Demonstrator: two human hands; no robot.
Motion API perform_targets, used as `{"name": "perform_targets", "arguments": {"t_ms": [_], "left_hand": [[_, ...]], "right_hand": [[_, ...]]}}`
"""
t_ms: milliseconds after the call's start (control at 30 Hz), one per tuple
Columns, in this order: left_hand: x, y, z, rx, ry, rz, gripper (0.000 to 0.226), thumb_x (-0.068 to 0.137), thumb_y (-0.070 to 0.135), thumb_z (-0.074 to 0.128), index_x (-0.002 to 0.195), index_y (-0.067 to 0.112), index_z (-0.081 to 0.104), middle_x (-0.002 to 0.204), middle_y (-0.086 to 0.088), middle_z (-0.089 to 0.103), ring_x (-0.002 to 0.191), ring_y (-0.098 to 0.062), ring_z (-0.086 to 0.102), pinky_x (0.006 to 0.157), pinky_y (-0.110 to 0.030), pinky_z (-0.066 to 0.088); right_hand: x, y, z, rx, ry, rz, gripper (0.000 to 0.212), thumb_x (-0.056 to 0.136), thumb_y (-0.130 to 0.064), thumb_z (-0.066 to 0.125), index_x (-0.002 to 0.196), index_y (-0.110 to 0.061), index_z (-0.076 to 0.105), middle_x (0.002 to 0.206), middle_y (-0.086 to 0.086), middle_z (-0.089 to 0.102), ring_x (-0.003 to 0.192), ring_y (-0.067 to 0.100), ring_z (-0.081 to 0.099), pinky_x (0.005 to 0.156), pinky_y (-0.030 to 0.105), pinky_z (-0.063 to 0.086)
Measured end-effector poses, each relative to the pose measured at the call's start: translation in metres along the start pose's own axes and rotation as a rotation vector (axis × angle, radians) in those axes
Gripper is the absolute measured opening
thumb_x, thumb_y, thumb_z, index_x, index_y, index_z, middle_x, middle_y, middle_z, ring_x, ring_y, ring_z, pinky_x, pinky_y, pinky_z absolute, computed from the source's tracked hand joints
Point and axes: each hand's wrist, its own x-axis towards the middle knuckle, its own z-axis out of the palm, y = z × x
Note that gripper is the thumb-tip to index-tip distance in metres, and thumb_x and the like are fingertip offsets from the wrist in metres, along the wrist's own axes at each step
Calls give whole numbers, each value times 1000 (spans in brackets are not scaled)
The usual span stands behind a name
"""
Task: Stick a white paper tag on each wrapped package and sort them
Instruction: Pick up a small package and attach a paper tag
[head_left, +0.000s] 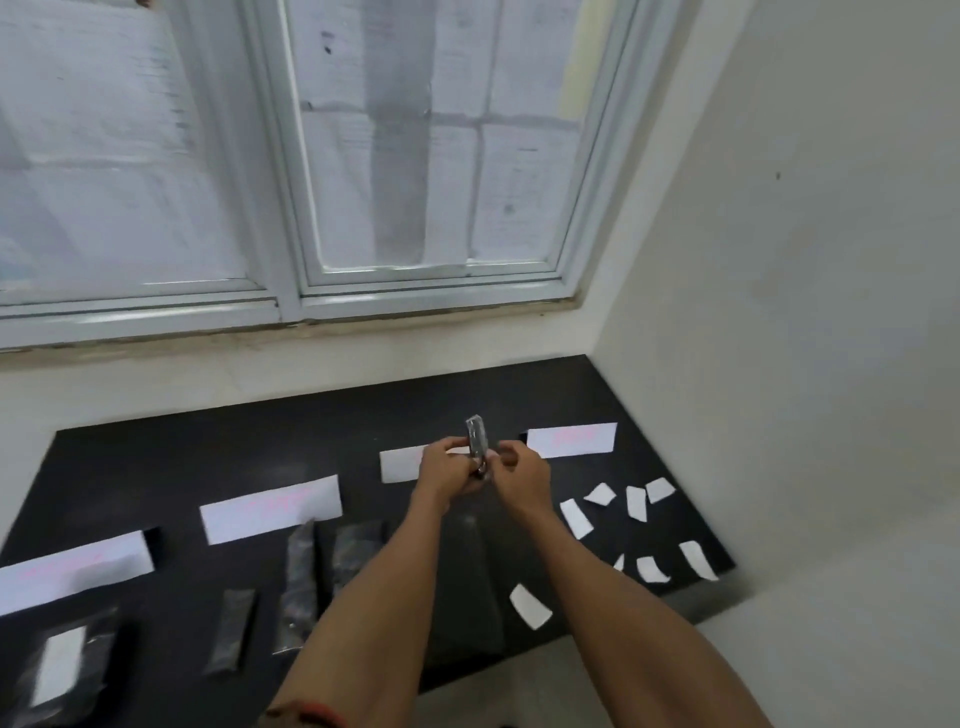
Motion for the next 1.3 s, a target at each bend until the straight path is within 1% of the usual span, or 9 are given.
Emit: {"name": "perform_targets", "arguments": {"t_ms": [100, 267, 400, 567, 733, 800, 1100, 1200, 1300], "left_hand": [[15, 8, 50, 14, -11, -7, 34, 85, -12, 57, 114, 6, 62, 110, -20, 65, 98, -33, 67, 72, -43, 61], [39, -1, 97, -87, 6, -40, 33, 89, -13, 52, 120, -1, 58, 118, -23, 62, 97, -31, 63, 59, -30, 60], [56, -18, 118, -167, 38, -115, 31, 92, -11, 48, 120, -3, 58, 115, -21, 63, 98, -29, 63, 80, -39, 55], [64, -15, 131, -145, 32, -161, 29, 93, -9, 49, 120, -3, 57, 107, -16, 64, 102, -29, 63, 84, -40, 55], [75, -12, 137, -148, 48, -165, 28, 92, -10, 49, 117, -3, 59, 98, -13, 68, 94, -26, 66, 75, -37, 58], [73, -12, 140, -153, 33, -173, 27, 92, -11, 48, 114, -2, 60, 95, -12, 68, 93, -26, 65, 75, -37, 57], [83, 2, 144, -161, 42, -177, 32, 92, -11, 47, 121, -1, 57, 103, -15, 67, 95, -26, 65, 77, -37, 57], [77, 13, 143, -177, 47, -142, 35, 92, -10, 48, 123, 7, 53, 113, -18, 63, 95, -27, 65, 74, -37, 58], [67, 27, 139, -199, 47, -94, 38, 93, -9, 47, 121, 16, 50, 109, -16, 62, 94, -27, 64, 70, -36, 58]], "right_hand": [[23, 49, -43, -45, 15, 95, 27, 92, -31, 58, 101, -7, 68, 98, 10, 70, 94, 25, 64, 75, 23, 40], [44, 108, -72, 37, -14, 155, 12, 87, -18, 64, 96, -15, 71, 92, 5, 71, 91, 24, 67, 83, 33, 51], [60, 141, -82, -124, -110, 183, 25, 86, -10, 60, 110, -9, 68, 110, 11, 69, 107, 28, 62, 93, 29, 44], [70, 179, -98, -516, -367, 150, 30, 79, -5, 49, 105, -6, 65, 113, 14, 63, 111, 30, 56, 89, 29, 44], [84, 196, -104, -822, -553, 103, 47, 89, -19, 45, 136, -20, 46, 154, 10, 26, 143, 31, 21, 110, 46, 33], [82, 201, -106, -867, -593, 99, 51, 92, -21, 43, 143, -21, 38, 157, 5, 16, 145, 30, 14, 110, 51, 29], [96, 201, -114, -896, -454, 21, 32, 92, -19, 47, 124, -15, 53, 130, 2, 52, 128, 23, 41, 106, 37, 35], [104, 185, -123, -792, -335, -18, 9, 90, -19, 49, 96, -21, 56, 119, 3, 61, 117, 24, 50, 97, 34, 42], [113, 168, -127, -809, -353, -75, 23, 89, -25, 50, 107, -17, 60, 121, 1, 59, 118, 24, 49, 95, 36, 43]]}}
